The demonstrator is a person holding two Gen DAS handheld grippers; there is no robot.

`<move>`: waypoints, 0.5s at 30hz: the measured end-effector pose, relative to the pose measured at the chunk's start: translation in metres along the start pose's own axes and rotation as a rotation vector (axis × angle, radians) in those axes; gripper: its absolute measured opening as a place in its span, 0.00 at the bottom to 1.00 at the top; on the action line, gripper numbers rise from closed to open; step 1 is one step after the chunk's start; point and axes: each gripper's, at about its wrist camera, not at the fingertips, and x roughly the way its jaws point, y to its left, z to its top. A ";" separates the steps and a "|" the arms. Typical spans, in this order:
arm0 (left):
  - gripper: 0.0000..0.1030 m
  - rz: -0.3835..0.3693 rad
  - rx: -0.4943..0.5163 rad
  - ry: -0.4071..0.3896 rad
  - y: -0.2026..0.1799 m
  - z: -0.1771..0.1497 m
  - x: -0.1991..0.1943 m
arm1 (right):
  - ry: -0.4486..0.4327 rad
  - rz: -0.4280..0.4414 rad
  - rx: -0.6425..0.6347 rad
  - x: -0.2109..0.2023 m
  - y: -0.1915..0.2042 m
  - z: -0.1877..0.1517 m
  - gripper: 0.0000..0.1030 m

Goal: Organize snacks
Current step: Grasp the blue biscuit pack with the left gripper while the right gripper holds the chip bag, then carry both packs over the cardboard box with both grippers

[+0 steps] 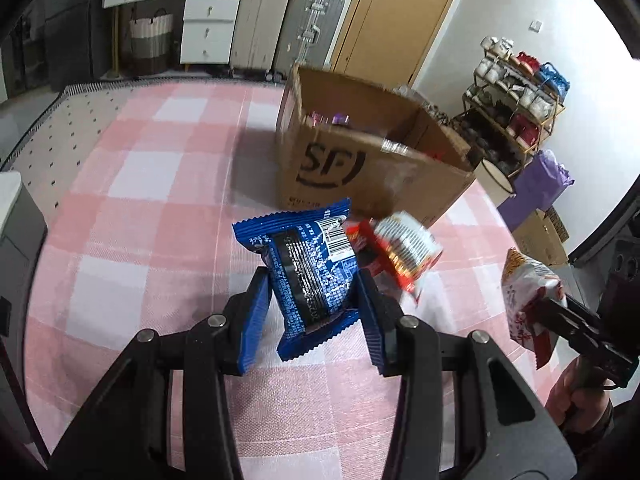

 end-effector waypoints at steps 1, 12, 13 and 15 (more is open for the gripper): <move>0.39 0.001 0.007 -0.010 -0.001 0.003 -0.005 | -0.006 0.000 -0.008 -0.001 0.003 0.004 0.56; 0.39 0.005 0.022 -0.153 -0.016 0.056 -0.064 | -0.071 0.014 -0.088 -0.011 0.035 0.061 0.56; 0.39 0.005 0.029 -0.165 -0.019 0.061 -0.069 | -0.079 0.015 -0.082 -0.012 0.037 0.069 0.56; 0.39 0.010 0.039 -0.186 -0.024 0.068 -0.078 | -0.097 0.025 -0.070 -0.016 0.042 0.083 0.56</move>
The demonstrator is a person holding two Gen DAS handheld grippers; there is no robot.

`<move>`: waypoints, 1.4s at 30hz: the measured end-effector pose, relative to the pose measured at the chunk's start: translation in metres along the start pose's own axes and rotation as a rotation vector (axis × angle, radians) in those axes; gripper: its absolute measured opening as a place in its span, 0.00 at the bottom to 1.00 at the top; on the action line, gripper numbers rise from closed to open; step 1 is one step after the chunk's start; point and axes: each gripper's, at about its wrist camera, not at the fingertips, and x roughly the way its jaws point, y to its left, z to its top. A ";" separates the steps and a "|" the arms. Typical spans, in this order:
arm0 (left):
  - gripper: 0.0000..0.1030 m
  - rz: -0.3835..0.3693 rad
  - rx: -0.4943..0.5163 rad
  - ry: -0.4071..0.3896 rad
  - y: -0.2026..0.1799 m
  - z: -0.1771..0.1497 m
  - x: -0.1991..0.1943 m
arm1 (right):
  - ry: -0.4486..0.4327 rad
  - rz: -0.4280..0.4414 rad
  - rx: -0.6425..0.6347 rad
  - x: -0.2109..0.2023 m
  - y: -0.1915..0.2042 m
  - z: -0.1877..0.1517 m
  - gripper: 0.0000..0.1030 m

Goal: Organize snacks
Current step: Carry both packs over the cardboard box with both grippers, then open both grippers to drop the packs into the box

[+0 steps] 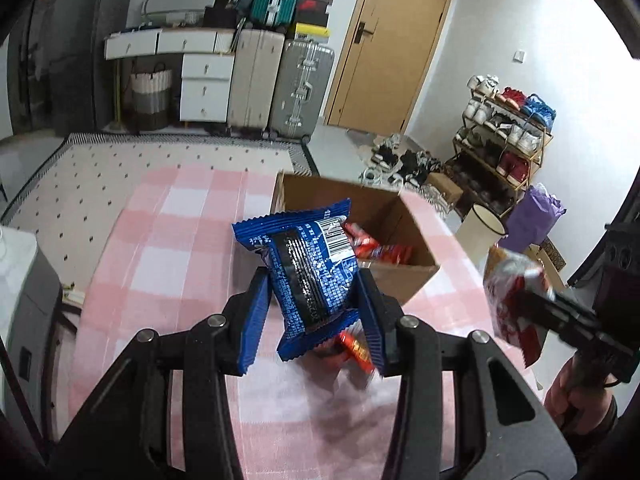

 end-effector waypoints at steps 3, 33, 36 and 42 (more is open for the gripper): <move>0.39 0.007 0.008 -0.024 -0.008 0.018 -0.008 | -0.039 -0.001 -0.014 -0.005 0.010 0.026 0.56; 0.39 -0.026 0.100 0.000 -0.076 0.142 0.072 | -0.046 -0.130 -0.071 0.059 -0.010 0.153 0.56; 0.39 -0.023 0.097 0.015 -0.075 0.142 0.094 | -0.021 -0.140 -0.058 0.075 -0.024 0.149 0.56; 0.39 -0.031 0.092 0.050 -0.067 0.137 0.135 | 0.016 -0.149 -0.045 0.103 -0.044 0.144 0.56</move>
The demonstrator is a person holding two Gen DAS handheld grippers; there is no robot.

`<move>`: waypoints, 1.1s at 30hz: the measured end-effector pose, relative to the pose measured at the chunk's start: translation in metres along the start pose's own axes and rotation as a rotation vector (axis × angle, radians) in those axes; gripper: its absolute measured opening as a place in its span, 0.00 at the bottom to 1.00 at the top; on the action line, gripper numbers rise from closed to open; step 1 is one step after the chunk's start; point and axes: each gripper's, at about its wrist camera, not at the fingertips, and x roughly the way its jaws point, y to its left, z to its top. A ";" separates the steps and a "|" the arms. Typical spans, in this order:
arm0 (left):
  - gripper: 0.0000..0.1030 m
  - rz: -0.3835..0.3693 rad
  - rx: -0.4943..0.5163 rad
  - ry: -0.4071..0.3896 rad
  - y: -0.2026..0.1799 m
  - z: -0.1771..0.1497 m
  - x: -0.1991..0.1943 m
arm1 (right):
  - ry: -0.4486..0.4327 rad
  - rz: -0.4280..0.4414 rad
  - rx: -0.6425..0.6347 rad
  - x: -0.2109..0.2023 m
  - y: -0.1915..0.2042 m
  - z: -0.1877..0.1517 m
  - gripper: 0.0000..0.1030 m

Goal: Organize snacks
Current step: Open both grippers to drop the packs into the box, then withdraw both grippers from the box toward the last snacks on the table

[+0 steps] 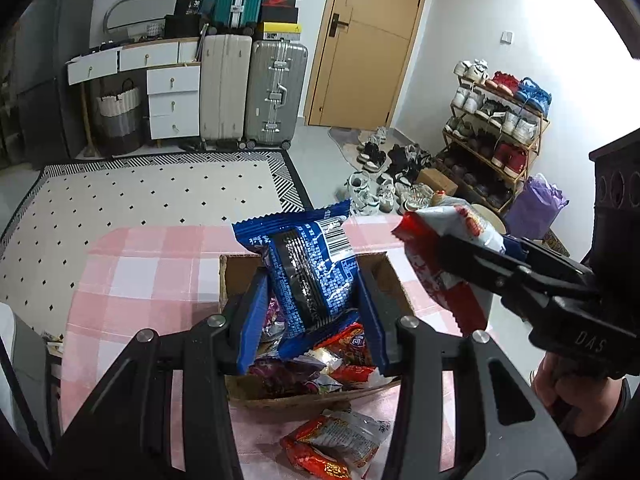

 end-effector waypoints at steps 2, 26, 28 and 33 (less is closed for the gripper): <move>0.39 0.001 -0.001 0.011 0.003 -0.001 0.012 | 0.012 -0.002 -0.001 0.010 -0.002 -0.003 0.56; 0.69 0.003 -0.049 0.056 0.040 -0.016 0.046 | -0.026 -0.026 0.019 0.005 -0.018 -0.009 0.77; 0.70 0.015 -0.058 0.037 0.038 -0.023 0.031 | -0.041 -0.029 0.009 -0.008 -0.013 -0.009 0.78; 0.78 0.019 -0.078 0.009 0.040 -0.034 0.000 | -0.076 -0.025 -0.019 -0.034 0.005 -0.012 0.84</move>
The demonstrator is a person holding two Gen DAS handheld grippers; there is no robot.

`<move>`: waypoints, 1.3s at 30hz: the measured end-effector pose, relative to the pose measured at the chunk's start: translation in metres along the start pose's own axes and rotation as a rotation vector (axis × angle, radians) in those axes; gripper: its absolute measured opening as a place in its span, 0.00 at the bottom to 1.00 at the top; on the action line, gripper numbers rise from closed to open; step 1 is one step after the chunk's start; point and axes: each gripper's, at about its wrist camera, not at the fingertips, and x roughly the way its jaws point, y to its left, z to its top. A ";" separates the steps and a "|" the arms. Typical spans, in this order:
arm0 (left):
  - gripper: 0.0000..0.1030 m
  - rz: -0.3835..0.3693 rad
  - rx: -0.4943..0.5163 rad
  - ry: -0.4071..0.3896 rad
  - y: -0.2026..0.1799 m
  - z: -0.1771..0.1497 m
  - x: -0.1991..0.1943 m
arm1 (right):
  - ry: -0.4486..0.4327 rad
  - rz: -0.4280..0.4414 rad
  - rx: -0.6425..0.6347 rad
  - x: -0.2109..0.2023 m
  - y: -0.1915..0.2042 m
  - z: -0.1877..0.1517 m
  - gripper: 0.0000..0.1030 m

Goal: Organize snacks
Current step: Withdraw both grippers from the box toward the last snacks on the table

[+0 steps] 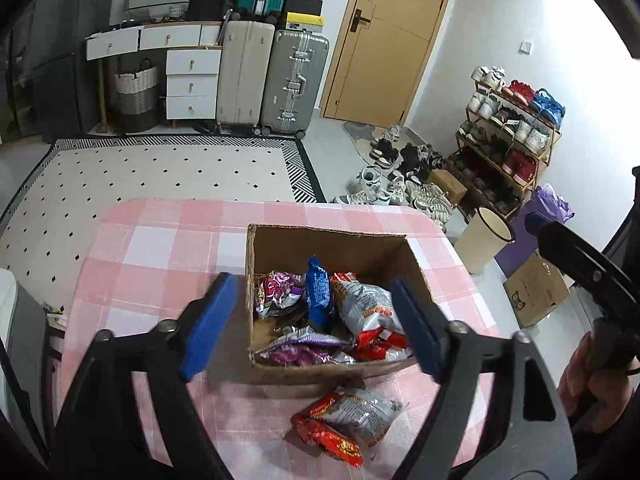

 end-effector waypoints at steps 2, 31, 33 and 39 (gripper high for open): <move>0.79 -0.018 0.018 -0.002 -0.002 -0.004 -0.010 | -0.001 0.001 -0.017 -0.011 0.007 -0.003 0.84; 0.99 0.018 0.045 -0.134 -0.012 -0.082 -0.141 | -0.046 0.035 -0.059 -0.084 0.065 -0.077 0.98; 0.99 0.020 0.015 -0.158 -0.005 -0.095 -0.146 | -0.045 0.030 -0.051 -0.087 0.065 -0.084 0.98; 0.99 0.025 -0.048 -0.131 0.009 -0.126 -0.139 | -0.044 0.030 -0.028 -0.096 0.061 -0.108 0.98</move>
